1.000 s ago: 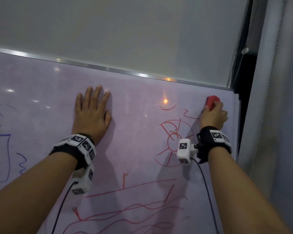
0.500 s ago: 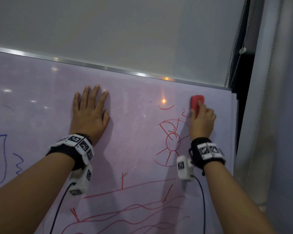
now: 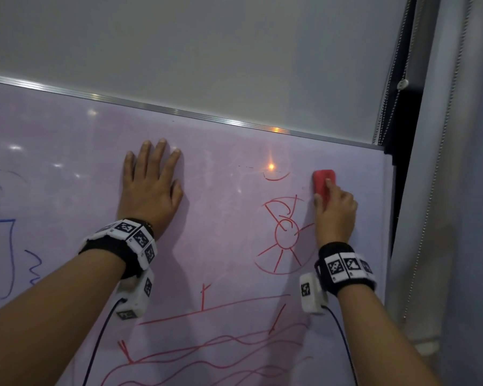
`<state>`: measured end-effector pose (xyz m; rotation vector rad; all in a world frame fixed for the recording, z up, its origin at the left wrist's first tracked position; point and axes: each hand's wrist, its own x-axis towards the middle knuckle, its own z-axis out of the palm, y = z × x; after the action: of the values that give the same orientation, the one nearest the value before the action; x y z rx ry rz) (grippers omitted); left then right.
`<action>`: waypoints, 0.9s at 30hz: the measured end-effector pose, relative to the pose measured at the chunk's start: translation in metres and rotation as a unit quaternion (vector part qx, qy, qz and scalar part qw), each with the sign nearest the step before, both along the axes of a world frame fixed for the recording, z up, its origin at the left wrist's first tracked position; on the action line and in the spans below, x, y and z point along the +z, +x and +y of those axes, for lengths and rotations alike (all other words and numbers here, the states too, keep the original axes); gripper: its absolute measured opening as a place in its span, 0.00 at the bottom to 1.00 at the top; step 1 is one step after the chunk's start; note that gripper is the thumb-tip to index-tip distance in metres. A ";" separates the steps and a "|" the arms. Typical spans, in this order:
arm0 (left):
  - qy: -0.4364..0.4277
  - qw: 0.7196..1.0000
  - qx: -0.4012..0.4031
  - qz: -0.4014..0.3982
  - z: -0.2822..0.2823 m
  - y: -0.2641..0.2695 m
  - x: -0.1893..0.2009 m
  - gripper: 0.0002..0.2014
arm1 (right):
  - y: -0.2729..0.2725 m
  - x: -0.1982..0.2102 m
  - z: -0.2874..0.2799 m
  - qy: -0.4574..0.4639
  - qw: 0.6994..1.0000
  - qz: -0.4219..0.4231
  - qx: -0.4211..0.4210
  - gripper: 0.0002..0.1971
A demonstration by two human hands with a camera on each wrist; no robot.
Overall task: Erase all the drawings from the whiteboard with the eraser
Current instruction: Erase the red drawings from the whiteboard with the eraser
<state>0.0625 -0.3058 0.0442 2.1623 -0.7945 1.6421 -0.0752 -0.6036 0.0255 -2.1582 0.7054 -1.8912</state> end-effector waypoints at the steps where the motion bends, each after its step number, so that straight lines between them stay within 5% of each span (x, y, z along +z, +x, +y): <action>1: 0.000 1.000 0.000 0.000 0.000 0.000 0.000 0.29 | -0.002 0.004 -0.004 0.075 0.997 -0.026 0.000 0.21; 4: 0.002 1.000 -0.001 -0.001 -0.001 0.001 0.000 0.28 | 0.008 0.020 0.017 0.175 0.981 -0.082 0.016 0.21; 8: 0.003 1.000 0.003 0.005 0.000 0.000 0.000 0.29 | 0.035 0.014 0.089 -0.054 0.995 -0.026 0.083 0.20; 11: 0.003 1.000 0.002 0.006 0.001 -0.001 0.000 0.29 | 0.034 0.007 0.090 -0.150 0.985 0.014 0.078 0.19; 13: 0.002 1.000 0.001 0.006 0.001 -0.001 0.001 0.29 | 0.029 0.012 0.073 -0.119 0.991 -0.012 0.065 0.19; 16: 0.004 1.000 0.004 0.002 0.000 0.000 0.000 0.29 | 0.034 0.026 0.072 0.072 0.993 -0.075 0.063 0.21; 18: 0.006 1.000 0.003 0.000 0.000 -0.001 0.000 0.29 | 0.043 0.029 0.103 0.042 0.995 -0.056 0.078 0.21; 20: 0.007 1.000 0.003 0.003 0.000 -0.002 0.001 0.28 | 0.049 0.022 0.136 -0.093 0.991 -0.023 0.098 0.19; 23: 0.005 1.000 0.002 0.009 0.002 -0.002 0.001 0.29 | 0.050 0.019 0.128 -0.187 0.978 -0.004 0.087 0.17; 27: 0.003 1.000 -0.004 0.006 0.001 0.001 0.001 0.28 | 0.032 0.012 0.058 -0.043 0.995 -0.080 0.035 0.19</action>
<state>0.0632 -0.3052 0.0456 2.1699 -0.8039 1.6227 -0.0430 -0.5460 0.0376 -2.0209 0.5197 -2.0637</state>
